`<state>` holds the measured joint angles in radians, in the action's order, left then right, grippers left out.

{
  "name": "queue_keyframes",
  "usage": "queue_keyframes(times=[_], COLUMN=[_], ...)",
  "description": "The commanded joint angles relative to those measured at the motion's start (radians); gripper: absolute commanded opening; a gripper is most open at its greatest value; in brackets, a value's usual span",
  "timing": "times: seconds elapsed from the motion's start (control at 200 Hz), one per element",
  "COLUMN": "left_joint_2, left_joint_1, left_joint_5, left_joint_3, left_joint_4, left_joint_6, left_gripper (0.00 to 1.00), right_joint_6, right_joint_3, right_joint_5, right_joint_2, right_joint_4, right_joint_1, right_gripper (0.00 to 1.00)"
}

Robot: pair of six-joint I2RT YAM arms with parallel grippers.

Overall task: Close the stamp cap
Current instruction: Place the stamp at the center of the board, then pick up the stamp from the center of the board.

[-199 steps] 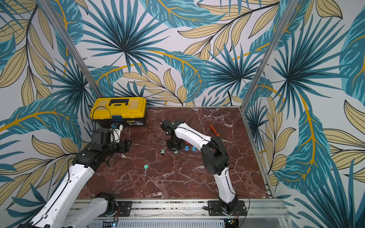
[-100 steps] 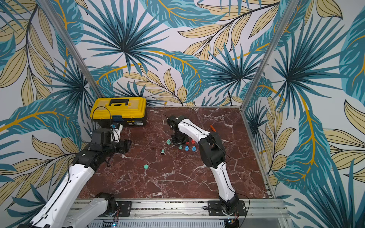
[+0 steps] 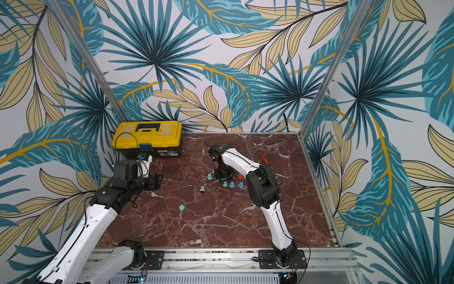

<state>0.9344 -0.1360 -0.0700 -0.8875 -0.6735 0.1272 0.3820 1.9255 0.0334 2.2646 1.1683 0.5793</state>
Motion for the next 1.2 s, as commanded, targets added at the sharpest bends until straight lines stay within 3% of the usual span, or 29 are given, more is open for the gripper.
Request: queue_keyframes(times=[0.0,0.346,0.626,0.706,1.197], left_joint_2=[-0.008,-0.015,-0.017,-0.018,-0.019], left_joint_1=[0.007,0.007,0.007,0.008,0.007], left_joint_5=[0.004,0.003,0.006,0.003,-0.018], left_joint_3=[-0.002,-0.002,-0.004,-0.004,-0.004], left_joint_4=[-0.005,-0.005,-0.005,-0.005,-0.003], left_joint_6=[0.002,0.004,0.005,0.003,0.002], left_gripper=[0.66,0.66,0.67,0.67,0.67], right_joint_6=[0.003,0.031,0.089,0.112,0.265], right_joint_3=[0.013,0.021,0.033,0.056,0.217], right_joint_5=[0.000,0.019,0.015,0.006,0.012], right_joint_2=[-0.025,-0.129,-0.158,-0.132,0.098], right_joint_4=[0.041,0.062,0.021,0.007,-0.018], right_joint_1=[-0.001,0.011,0.118,0.157,0.218], right_gripper=[0.30,0.32,0.35,0.41,0.41])
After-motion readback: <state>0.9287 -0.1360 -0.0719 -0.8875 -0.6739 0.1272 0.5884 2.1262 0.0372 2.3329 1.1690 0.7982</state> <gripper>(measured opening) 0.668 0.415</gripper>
